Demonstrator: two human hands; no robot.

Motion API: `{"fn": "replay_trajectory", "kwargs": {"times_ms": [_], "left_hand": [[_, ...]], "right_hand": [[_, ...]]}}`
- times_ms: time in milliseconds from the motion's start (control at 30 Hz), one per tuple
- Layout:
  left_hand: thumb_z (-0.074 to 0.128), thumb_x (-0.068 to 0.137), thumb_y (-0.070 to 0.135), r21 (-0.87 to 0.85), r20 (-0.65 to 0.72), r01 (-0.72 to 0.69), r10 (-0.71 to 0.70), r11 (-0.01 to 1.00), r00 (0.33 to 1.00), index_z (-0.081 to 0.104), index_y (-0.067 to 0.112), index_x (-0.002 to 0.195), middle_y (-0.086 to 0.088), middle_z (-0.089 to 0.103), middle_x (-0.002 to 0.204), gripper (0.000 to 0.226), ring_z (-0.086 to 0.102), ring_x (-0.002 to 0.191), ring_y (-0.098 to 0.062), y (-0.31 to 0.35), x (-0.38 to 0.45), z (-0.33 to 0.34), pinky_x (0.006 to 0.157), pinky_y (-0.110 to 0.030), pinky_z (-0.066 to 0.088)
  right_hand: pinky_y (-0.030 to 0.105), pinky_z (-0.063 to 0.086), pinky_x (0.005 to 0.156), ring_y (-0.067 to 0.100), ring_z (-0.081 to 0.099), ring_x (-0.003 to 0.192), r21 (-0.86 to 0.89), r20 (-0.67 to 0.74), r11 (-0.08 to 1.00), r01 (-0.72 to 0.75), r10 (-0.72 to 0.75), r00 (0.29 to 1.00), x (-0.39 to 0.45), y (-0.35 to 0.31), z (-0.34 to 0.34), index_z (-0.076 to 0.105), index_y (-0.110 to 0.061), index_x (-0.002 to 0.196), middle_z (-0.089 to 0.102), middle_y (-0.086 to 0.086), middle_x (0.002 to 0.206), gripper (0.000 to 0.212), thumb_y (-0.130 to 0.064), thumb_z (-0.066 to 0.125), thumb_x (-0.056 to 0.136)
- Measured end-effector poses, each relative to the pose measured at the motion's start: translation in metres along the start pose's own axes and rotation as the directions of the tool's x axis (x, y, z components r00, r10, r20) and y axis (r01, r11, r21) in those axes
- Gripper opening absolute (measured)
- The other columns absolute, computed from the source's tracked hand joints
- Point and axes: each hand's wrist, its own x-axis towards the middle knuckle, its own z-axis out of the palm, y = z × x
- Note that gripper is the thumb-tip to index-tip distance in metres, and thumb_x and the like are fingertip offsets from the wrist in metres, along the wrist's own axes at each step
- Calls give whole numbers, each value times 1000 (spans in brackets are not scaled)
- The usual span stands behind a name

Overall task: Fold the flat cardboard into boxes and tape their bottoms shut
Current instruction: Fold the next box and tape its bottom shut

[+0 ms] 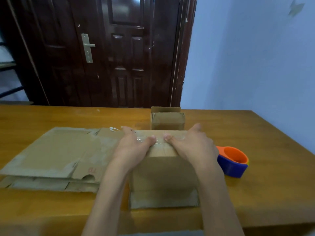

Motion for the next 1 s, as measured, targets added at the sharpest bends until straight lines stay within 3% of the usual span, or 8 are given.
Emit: {"fn": "replay_trajectory", "kwargs": {"times_ms": [167, 367, 533, 633, 733, 800, 1000], "left_hand": [[52, 108, 38, -21, -72, -57, 55, 998, 996, 37, 16, 154, -14, 53, 149, 53, 51, 135, -36, -10, 5, 2, 110, -44, 43], [43, 111, 29, -58, -220, -121, 106, 991, 970, 54, 21, 150, -5, 58, 148, 42, 51, 137, -29, -19, 6, 6, 115, -45, 40], [40, 112, 29, -152, -263, -128, 85, 980, 961, 56, 23, 150, 0, 54, 154, 42, 46, 144, -25, -20, 0, 8, 118, -42, 35], [42, 112, 27, -305, -259, -105, 24, 947, 966, 57, 25, 149, 3, 52, 156, 41, 44, 145, -22, -20, -1, 10, 119, -38, 33], [44, 111, 26, -511, -176, -44, -54, 858, 983, 58, 27, 148, 4, 52, 152, 40, 48, 140, -21, -21, -2, 11, 120, -42, 38], [45, 111, 27, -561, -138, -26, -63, 827, 988, 59, 30, 147, 2, 56, 150, 39, 54, 135, -23, -22, -1, 12, 117, -47, 43], [45, 110, 32, -545, -142, -49, -35, 837, 989, 59, 33, 146, -1, 59, 147, 39, 56, 134, -27, -27, 6, 14, 116, -53, 44]], "right_hand": [[38, 54, 78, 26, 65, 105, 66, -3, 996, 66, -66, 998, 7, 14, -4, 41, -17, 138, 65, 5, 121, 54, -58, 53, 103], [41, 59, 82, 19, 64, 93, 86, -82, 990, 109, -102, 991, 12, 25, 5, 50, -20, 133, 64, 0, 104, 32, -41, 37, 112], [42, 54, 93, 23, 63, 112, 126, -98, 985, 121, -109, 989, 8, 32, 7, 56, -23, 140, 66, 3, 125, 41, -35, 26, 114], [40, 50, 106, 19, 55, 132, 337, -35, 935, 111, -105, 994, 8, 36, 5, 50, -25, 152, 58, -1, 148, 43, -32, 30, 115], [25, 50, 81, 9, 59, 110, 629, 91, 778, 4, -79, 993, 5, 38, 4, 52, -28, 149, 62, -9, 127, 39, -30, 31, 115], [24, 47, 71, 8, 60, 101, 717, 145, 695, -55, -71, 987, 4, 39, 3, 55, -29, 144, 62, -10, 115, 37, -29, 32, 115], [26, 49, 75, 9, 60, 105, 767, 104, 640, -51, -45, 994, 6, 39, 12, 57, -32, 142, 63, -8, 121, 37, -32, 33, 115]]}}
